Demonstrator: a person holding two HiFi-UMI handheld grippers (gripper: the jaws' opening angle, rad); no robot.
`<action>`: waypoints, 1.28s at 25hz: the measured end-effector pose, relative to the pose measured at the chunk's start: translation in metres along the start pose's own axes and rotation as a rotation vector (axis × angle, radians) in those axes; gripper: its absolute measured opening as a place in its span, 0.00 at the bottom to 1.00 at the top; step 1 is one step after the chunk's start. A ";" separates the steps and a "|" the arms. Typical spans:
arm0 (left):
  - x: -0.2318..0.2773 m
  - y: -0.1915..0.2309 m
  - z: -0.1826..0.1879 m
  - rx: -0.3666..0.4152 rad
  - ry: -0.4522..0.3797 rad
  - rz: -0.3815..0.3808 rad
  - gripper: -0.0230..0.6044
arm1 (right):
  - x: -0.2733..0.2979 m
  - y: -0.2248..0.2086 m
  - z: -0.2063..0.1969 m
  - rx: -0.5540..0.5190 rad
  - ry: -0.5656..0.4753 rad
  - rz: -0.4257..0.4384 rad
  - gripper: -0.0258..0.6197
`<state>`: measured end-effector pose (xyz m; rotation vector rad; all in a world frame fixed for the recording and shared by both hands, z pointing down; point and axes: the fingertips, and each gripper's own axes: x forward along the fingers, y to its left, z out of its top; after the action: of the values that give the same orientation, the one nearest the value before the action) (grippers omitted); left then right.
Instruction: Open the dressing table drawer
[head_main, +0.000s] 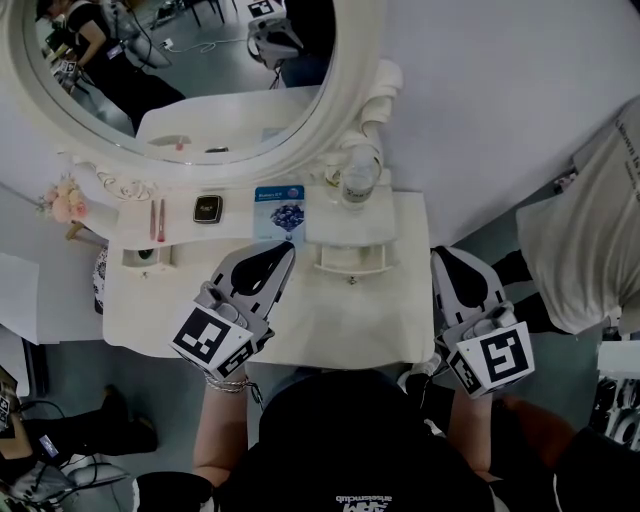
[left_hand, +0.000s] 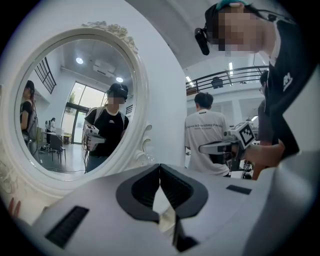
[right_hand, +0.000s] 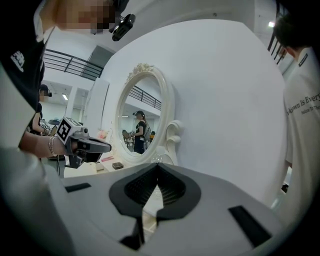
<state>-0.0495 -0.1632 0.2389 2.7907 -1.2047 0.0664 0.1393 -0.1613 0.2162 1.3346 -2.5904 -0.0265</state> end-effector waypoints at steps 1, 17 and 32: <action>0.000 0.000 -0.001 0.000 0.002 0.000 0.07 | 0.000 0.000 0.000 0.001 -0.001 0.001 0.07; -0.005 0.010 0.000 0.021 0.010 0.038 0.07 | -0.008 -0.013 -0.002 0.001 0.002 -0.048 0.07; -0.005 0.011 -0.001 0.010 0.012 0.042 0.07 | -0.007 -0.016 -0.005 0.018 0.010 -0.060 0.07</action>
<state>-0.0609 -0.1666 0.2398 2.7693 -1.2638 0.0928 0.1572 -0.1650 0.2174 1.4142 -2.5476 -0.0064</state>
